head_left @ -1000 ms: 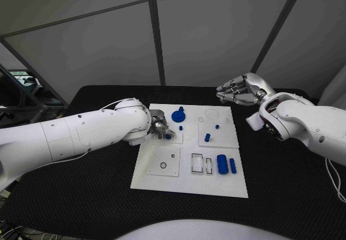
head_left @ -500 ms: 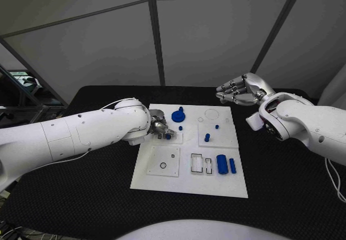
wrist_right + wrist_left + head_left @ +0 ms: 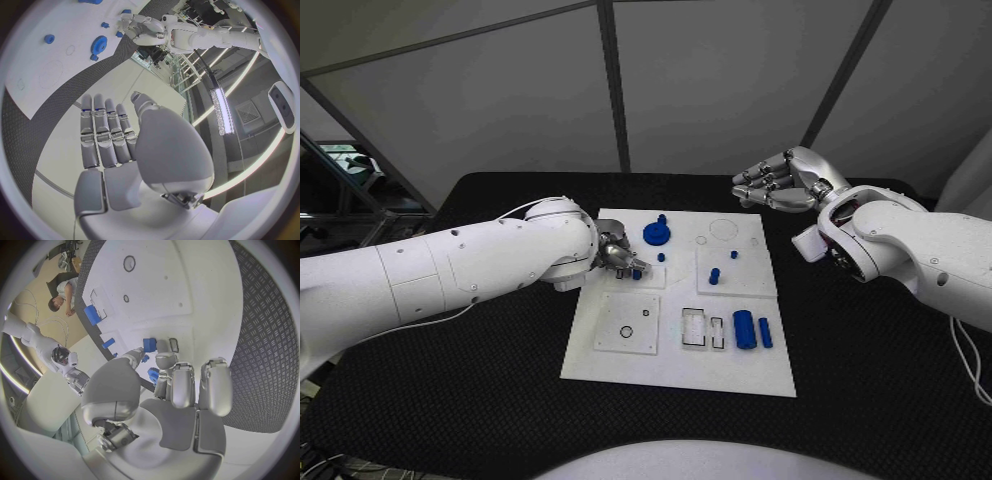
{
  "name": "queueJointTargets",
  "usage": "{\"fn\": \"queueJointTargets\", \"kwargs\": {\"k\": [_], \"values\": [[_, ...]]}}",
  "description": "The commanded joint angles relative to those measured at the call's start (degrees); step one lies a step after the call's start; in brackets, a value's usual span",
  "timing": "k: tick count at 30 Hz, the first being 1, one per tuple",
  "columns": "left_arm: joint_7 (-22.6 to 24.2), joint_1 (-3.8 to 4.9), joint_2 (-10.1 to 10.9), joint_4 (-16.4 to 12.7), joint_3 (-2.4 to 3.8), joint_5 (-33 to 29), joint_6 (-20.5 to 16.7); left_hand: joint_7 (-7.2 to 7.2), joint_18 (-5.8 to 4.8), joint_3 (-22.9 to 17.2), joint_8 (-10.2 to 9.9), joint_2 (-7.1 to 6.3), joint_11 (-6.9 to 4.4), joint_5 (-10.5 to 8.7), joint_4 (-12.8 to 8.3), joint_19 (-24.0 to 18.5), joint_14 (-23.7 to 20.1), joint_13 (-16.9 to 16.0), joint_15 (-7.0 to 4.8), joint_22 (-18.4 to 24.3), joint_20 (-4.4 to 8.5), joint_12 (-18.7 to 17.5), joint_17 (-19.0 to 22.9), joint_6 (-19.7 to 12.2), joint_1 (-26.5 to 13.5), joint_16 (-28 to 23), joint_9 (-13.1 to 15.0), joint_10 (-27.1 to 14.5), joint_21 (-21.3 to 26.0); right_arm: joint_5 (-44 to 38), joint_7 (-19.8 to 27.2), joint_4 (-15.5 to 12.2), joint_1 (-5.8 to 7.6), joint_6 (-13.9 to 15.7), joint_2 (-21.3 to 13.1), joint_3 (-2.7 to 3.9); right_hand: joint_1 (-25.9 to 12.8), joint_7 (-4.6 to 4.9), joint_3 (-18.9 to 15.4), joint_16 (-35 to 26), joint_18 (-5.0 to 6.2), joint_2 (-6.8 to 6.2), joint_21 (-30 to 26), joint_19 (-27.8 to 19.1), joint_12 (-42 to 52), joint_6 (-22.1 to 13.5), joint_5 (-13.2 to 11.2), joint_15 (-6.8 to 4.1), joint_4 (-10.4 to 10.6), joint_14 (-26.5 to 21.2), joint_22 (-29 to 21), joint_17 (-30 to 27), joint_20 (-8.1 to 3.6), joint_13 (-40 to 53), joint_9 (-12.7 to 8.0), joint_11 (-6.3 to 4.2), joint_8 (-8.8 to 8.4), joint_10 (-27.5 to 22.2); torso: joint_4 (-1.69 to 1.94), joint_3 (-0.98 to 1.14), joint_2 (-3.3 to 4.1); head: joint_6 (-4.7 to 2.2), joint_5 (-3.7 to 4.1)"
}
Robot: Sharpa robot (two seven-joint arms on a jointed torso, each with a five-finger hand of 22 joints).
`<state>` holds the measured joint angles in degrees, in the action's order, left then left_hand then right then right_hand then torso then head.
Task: Assemble the parts on the task board
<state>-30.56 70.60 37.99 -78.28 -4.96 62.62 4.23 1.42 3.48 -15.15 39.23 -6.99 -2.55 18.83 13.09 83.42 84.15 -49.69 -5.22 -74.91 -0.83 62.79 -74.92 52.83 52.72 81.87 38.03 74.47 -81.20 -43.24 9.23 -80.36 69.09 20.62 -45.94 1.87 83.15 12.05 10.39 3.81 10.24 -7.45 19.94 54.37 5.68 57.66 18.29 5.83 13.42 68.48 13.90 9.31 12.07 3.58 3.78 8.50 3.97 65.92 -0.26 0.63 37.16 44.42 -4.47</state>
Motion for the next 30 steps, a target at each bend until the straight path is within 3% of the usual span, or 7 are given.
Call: {"fn": "queueJointTargets", "kwargs": {"k": [1, 20, 30], "values": [[-0.33, 0.15, 0.43, -0.62, 0.11, -0.06, 0.73, -0.02, -0.53, 0.48, 0.03, 0.00, 0.10, -0.08, 0.06, 0.39, 3.47, 0.07, -0.35, -2.29, 0.02, 0.28, -6.46, 0.46, 0.64, -0.36, -0.08, -0.23, -0.03, -0.10, 0.17, 0.02, 0.11, -0.34, 0.04, 0.03, -0.65, 0.10, -0.33, -0.22, 0.13, 0.10, -0.38, 0.25, -0.31, -0.47, 0.40, 0.13, 0.09, -0.18, -0.05, -0.05, 0.02, -0.01, 0.03, 0.00, -0.23, -0.30, -0.02, 0.01, -0.02, 0.01, -0.01], [-0.31, 0.37, 1.60, -2.89, 0.23, -0.19, 0.72, -0.01, -0.48, 2.65, -0.09, 0.23, 0.11, 0.03, 0.50, 0.30, 3.46, 0.47, -0.35, -2.14, 0.01, 0.13, -6.45, 0.39, 2.01, -0.41, -0.16, -0.46, 0.17, -0.09, 0.20, 0.28, 0.10, -0.38, 0.16, 0.03, -0.80, 0.12, -0.43, -0.21, 0.13, 0.11, -0.49, 0.29, -0.30, -0.51, 0.42, 0.15, 0.11, -0.21, -0.13, -0.12, 0.05, -0.01, 0.03, 0.02, -0.23, -0.34, -0.03, -0.02, 0.05, -0.02, -0.13], [-0.31, 0.36, 1.41, -2.72, 0.23, -0.26, 0.33, 0.12, -0.39, 4.44, -0.31, 1.07, 0.22, 0.14, -0.04, 0.09, 3.45, 1.75, -0.26, -1.81, -0.05, -0.63, -6.43, 0.08, 5.59, -0.45, -0.27, -1.17, 0.57, -0.07, 0.20, 0.44, 0.09, -0.49, 0.31, 0.03, -0.80, 0.12, -0.43, -0.21, 0.13, 0.11, -0.49, 0.29, -0.30, -0.51, 0.42, 0.15, 0.11, -0.21, -0.14, -0.13, 0.05, -0.01, 0.03, 0.02, -0.23, -0.34, -0.04, -0.02, 0.08, 0.08, -0.20]]}}
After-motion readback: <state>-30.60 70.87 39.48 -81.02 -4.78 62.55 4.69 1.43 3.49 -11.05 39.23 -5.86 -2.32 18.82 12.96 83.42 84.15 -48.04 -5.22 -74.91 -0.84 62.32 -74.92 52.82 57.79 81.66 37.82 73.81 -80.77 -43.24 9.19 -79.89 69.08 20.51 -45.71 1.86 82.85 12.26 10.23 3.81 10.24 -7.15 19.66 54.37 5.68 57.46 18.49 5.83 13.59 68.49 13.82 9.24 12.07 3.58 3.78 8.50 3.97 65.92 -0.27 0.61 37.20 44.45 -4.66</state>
